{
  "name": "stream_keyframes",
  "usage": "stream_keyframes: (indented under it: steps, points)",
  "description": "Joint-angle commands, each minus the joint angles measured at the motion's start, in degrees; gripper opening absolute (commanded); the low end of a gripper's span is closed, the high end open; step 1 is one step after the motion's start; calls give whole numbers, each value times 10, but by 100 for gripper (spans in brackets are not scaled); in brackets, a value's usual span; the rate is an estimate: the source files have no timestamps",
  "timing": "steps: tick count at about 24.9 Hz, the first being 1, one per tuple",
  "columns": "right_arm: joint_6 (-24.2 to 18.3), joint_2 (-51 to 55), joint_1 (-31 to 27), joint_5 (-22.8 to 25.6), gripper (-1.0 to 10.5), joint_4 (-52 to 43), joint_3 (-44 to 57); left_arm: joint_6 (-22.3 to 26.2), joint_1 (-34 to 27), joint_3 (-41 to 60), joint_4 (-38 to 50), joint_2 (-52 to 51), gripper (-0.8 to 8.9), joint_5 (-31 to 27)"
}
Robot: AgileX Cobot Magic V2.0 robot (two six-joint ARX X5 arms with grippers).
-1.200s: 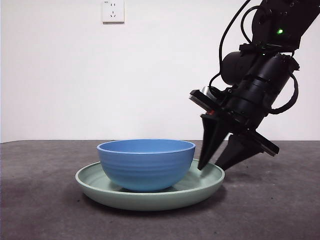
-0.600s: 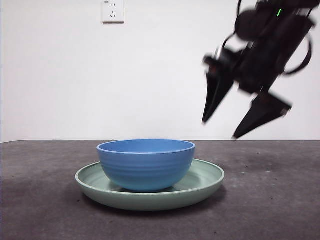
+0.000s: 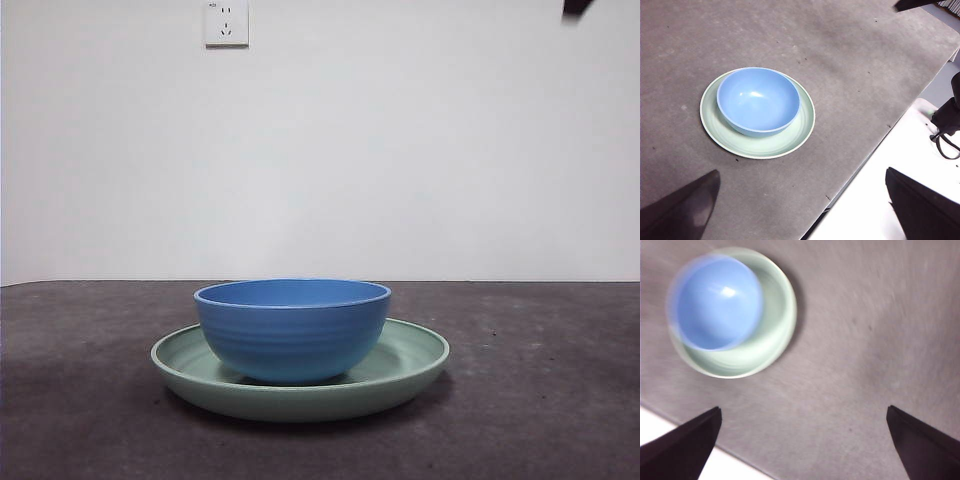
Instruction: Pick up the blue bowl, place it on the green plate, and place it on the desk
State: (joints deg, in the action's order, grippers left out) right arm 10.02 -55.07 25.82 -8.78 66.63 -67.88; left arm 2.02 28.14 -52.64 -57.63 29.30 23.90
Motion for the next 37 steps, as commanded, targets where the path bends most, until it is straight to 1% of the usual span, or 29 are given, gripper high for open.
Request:
stream_keyframes:
  steps: [1, 6, 11, 22, 23, 24, 25, 26, 27, 28, 29, 37]
  points:
    - [3, 46, 21, -3, 601, 8, -3, -2, 3, -7, 6, 2, 531, 2]
    - [5, 123, 47, -3, 601, 83, 9, -2, 3, -7, 6, 2, 531, 2]
    - [5, 190, 48, -4, 601, 89, 45, -2, 3, -7, 4, 2, 531, 2]
    - [9, 219, 48, -6, 597, 85, 50, -2, 3, -7, 4, 2, 525, 2]
    - [9, 219, 48, -6, 529, 83, 50, -1, 3, -7, 4, 2, 513, 2]
    - [9, 219, 48, -6, 384, 82, 50, -1, 3, -7, 4, 2, 468, 2]
    - [9, 219, 48, -6, 208, 81, 50, -2, 3, -7, 4, 2, 372, 2]
    - [9, 219, 48, -6, 17, 79, 50, -2, 3, -7, 4, 2, 254, 2]
    - [9, 219, 48, -6, 11, 75, 50, -2, 3, -7, 4, 2, 103, 2]
    - [9, 219, 48, -6, 33, 68, 50, -2, 3, -7, 4, 2, -11, 2]
    - [10, 219, 48, -6, 33, 64, 50, -2, 3, -7, 5, 2, 27, 2]
    - [9, 219, 48, -2, 33, 58, 49, -1, 3, -7, 5, 2, 27, 2]
